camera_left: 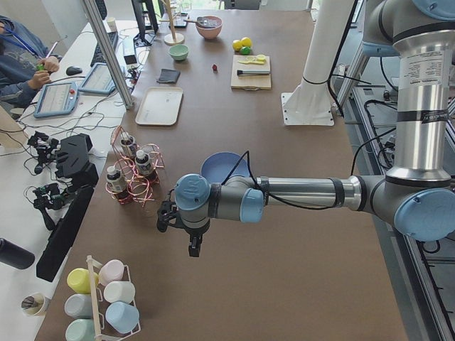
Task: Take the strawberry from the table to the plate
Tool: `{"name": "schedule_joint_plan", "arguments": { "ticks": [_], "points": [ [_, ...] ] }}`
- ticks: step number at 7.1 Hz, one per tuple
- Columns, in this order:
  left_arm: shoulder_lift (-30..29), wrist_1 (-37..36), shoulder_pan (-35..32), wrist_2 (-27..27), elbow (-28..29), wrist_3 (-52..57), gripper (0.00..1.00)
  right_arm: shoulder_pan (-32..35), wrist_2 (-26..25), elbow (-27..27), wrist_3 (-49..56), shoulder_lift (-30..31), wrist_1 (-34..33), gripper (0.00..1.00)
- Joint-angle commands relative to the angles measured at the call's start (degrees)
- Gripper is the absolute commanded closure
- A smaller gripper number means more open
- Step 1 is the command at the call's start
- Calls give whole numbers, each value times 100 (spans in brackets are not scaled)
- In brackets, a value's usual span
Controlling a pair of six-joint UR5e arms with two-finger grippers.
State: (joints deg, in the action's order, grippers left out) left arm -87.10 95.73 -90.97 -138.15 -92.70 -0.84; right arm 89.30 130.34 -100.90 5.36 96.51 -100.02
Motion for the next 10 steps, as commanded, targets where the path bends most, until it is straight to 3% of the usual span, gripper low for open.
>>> {"name": "schedule_joint_plan", "arguments": {
  "ticks": [1, 10],
  "points": [
    [-9, -2, 0, 24, -3, 5, 1, 0, 0, 0, 0, 0, 0, 0],
    [-88, 163, 9, 69, -28, 5, 1, 0, -35, -9, 0, -18, 9, 0]
  ]
}}
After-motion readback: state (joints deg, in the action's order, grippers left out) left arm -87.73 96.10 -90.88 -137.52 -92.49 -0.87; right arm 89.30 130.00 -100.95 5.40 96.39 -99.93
